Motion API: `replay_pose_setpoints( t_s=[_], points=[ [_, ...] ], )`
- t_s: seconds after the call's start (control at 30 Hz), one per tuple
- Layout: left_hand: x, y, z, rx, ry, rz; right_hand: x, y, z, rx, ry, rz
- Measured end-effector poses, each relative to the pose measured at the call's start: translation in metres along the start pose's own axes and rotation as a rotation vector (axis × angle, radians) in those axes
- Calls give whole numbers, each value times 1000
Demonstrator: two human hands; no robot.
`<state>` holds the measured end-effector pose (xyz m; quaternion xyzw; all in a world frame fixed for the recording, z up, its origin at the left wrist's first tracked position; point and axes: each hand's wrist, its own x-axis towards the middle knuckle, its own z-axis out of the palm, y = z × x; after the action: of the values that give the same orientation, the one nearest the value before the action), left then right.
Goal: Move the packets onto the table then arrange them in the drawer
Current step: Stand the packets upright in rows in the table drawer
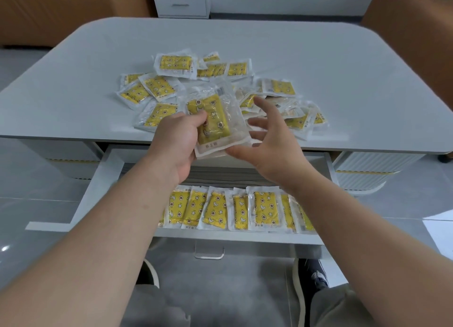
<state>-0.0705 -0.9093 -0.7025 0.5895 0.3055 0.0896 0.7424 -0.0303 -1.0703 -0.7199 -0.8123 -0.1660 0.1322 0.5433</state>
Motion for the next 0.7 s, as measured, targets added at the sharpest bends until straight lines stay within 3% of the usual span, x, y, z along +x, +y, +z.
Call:
replay_pose_setpoints(
  t_s=[0.17, 0.7],
  points=[
    [-3, 1, 0, 30, -27, 5, 8, 8, -4, 228, -64, 176],
    [-7, -5, 15, 266, -101, 88, 15, 2, -27, 225, -29, 277]
  ],
)
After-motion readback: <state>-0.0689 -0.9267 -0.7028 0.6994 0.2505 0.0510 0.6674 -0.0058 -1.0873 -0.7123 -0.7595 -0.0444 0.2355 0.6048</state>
